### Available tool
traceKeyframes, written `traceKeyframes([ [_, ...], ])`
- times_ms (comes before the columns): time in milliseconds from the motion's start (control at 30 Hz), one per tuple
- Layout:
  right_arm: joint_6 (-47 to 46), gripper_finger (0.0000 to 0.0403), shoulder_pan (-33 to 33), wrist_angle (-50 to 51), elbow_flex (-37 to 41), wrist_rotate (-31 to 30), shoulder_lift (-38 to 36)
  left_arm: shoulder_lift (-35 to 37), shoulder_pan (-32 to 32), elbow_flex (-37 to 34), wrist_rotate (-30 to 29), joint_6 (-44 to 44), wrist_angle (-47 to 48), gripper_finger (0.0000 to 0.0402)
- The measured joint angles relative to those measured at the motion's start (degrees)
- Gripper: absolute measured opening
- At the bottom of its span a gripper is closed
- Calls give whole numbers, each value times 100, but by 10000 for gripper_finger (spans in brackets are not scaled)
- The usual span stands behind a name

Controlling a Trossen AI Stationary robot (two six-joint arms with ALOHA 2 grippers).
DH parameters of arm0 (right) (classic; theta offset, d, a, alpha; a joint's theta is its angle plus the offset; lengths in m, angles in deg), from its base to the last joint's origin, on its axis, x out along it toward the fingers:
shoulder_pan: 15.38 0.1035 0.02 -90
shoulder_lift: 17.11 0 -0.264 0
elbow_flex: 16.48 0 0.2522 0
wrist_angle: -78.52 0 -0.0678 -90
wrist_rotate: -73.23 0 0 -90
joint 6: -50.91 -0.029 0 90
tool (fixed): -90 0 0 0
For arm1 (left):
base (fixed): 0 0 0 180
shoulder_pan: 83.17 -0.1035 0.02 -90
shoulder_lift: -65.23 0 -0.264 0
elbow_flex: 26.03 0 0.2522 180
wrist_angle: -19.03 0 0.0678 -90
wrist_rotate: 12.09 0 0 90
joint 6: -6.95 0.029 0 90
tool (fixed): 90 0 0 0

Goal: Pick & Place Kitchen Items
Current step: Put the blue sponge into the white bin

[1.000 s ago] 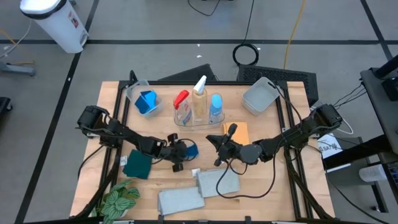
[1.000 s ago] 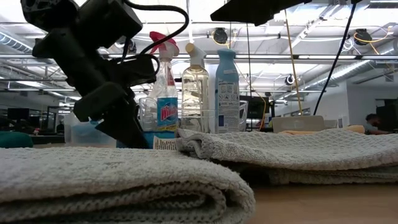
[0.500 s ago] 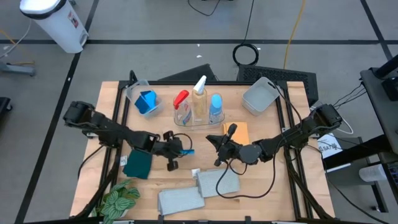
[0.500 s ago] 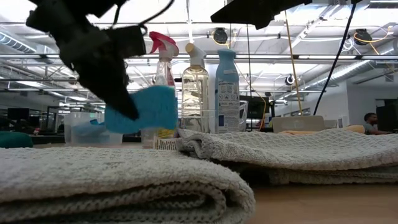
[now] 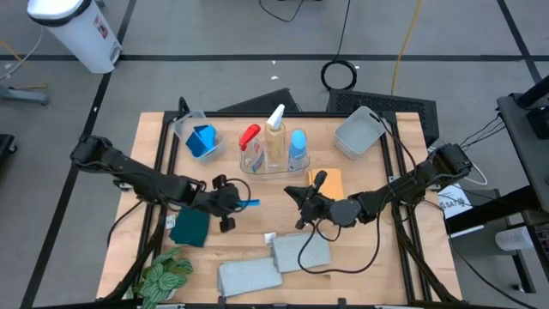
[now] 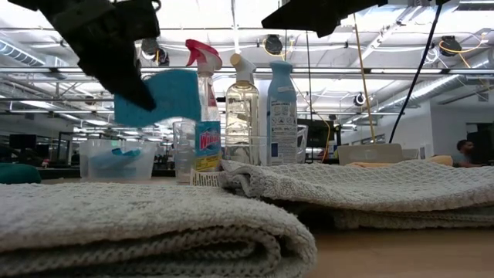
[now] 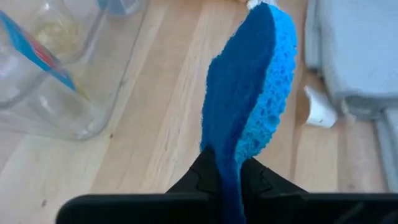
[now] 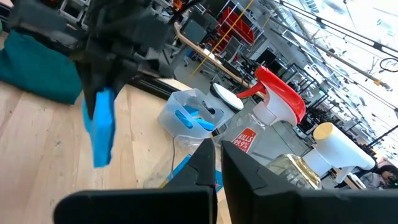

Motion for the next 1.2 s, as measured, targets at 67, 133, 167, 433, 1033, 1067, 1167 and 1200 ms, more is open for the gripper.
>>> traceKeyframes([
  [67,0,4,0,0,0,0,0,142,46,2,-84,-50,64,10],
  [133,0,4,0,0,0,0,0,276,102,2,-186,-93,130,18],
  [167,0,4,0,0,0,-1,0,351,136,2,-259,-104,185,23],
  [433,0,4,0,0,0,-1,0,987,356,2,-933,-490,808,9],
  [1033,-2,4,0,0,0,0,0,1925,523,2,-2635,-2096,2382,27],
  [1067,-2,4,0,0,0,0,0,1937,523,2,-2721,-2208,2435,28],
  [1167,-2,4,0,0,0,0,0,1942,482,4,-2896,-2498,2670,19],
  [1200,-2,4,0,0,0,0,0,1940,468,4,-2960,-2599,2730,13],
])
